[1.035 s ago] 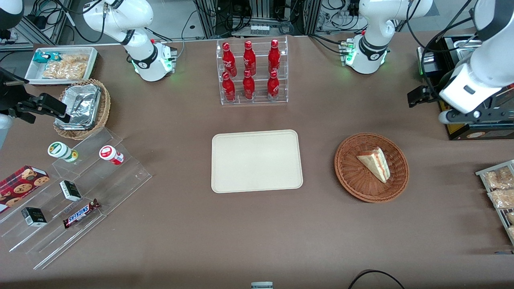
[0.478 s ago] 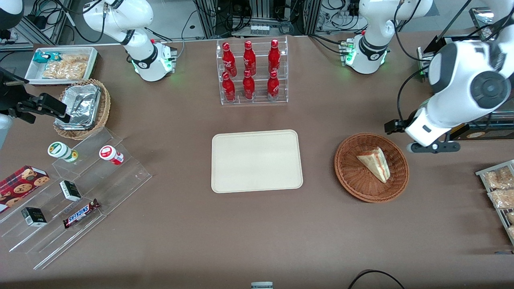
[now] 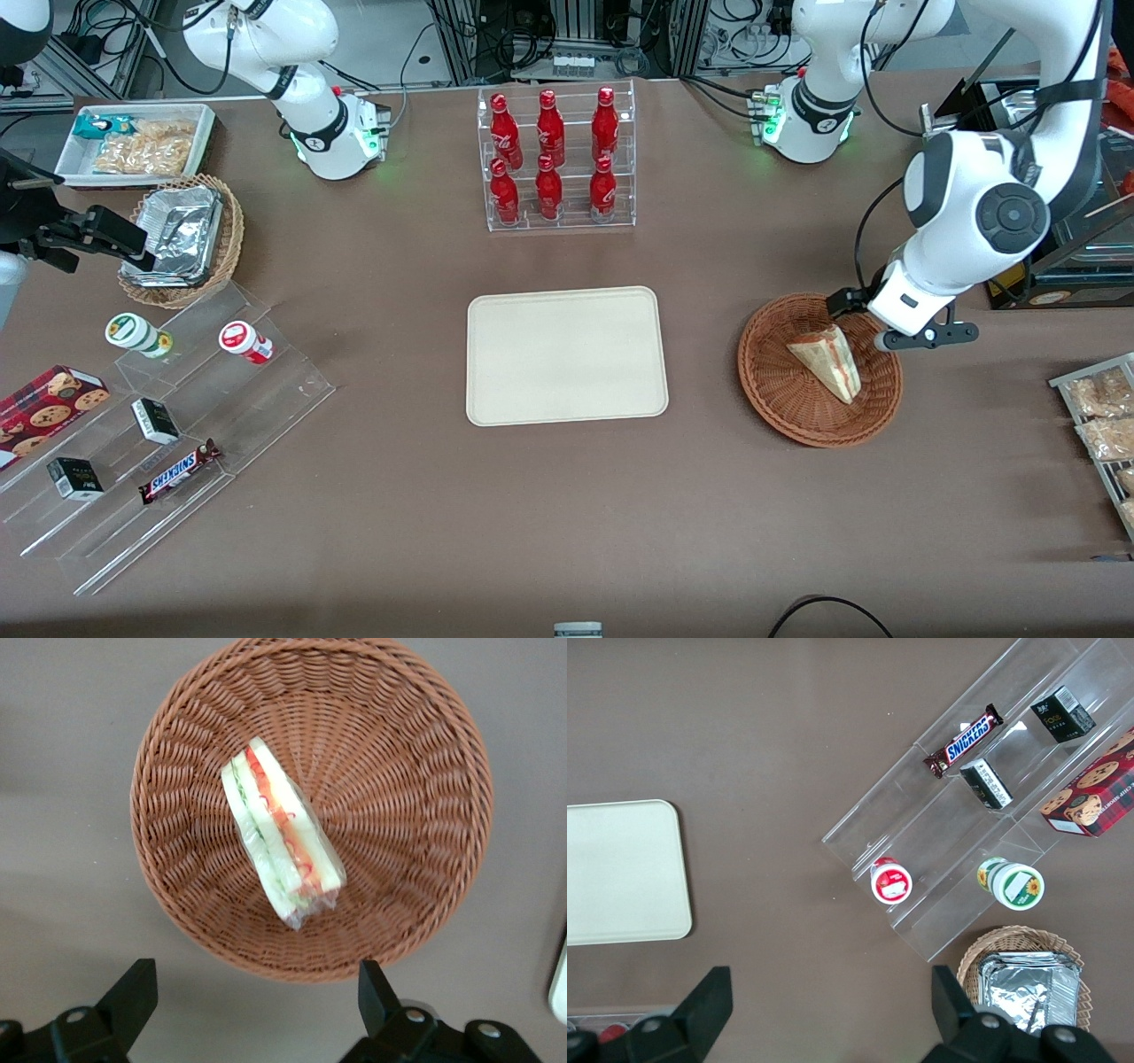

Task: Place sandwich from basket to tray
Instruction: 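Lower the left gripper and close it on the wrapped sandwich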

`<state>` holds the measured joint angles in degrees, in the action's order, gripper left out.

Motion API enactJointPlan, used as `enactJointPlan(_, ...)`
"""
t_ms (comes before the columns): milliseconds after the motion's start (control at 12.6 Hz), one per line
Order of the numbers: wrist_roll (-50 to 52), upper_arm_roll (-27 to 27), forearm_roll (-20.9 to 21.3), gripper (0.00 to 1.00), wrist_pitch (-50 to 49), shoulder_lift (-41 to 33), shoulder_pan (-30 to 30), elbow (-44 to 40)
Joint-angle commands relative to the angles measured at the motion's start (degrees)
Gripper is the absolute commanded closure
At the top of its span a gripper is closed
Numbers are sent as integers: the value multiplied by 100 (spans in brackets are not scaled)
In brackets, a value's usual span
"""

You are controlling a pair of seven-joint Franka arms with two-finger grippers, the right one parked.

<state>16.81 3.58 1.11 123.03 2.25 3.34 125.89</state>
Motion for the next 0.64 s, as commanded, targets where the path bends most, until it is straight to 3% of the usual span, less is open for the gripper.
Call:
enactJointPlan(0,1075,20,-32,0,388,-23,-18,252)
enactJointPlan(319,3227,29,-32,0,914,407,70,235)
enactJointPlan(558,3698,29,-59,0,1170,645,61,235)
